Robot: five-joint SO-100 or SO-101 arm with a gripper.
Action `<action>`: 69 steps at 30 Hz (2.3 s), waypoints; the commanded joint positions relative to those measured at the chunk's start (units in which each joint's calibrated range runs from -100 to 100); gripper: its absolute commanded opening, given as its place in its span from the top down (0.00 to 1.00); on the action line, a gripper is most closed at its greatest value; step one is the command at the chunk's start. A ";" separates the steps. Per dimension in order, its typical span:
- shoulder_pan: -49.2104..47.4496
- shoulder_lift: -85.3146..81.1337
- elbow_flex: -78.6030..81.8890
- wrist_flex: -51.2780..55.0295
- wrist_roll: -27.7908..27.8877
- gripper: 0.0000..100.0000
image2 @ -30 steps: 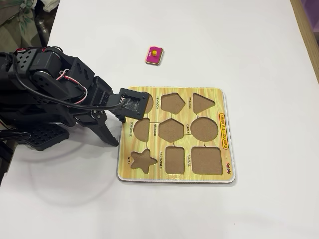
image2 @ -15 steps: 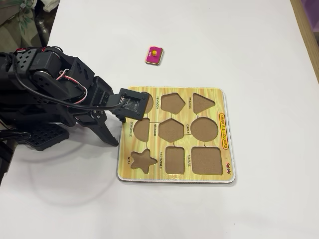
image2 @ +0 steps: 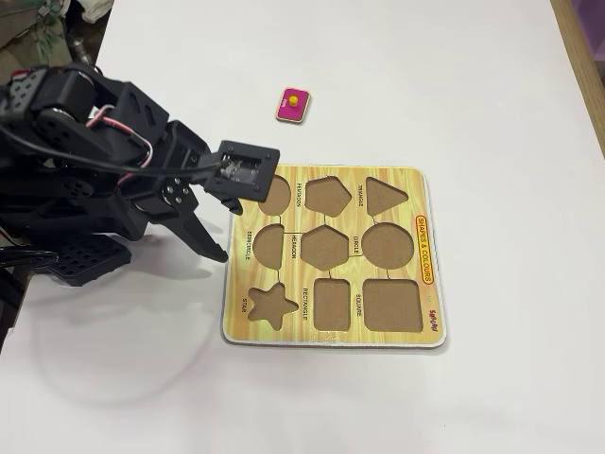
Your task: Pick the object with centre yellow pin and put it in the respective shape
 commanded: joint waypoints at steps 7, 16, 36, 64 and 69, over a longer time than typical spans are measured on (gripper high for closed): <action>-2.09 24.69 -23.56 -0.39 0.40 0.77; -13.71 48.54 -42.72 -0.39 0.40 0.77; -43.50 69.21 -68.62 11.97 0.35 0.77; -59.22 97.07 -87.86 11.02 0.35 0.77; -61.07 101.09 -92.18 11.02 0.35 0.77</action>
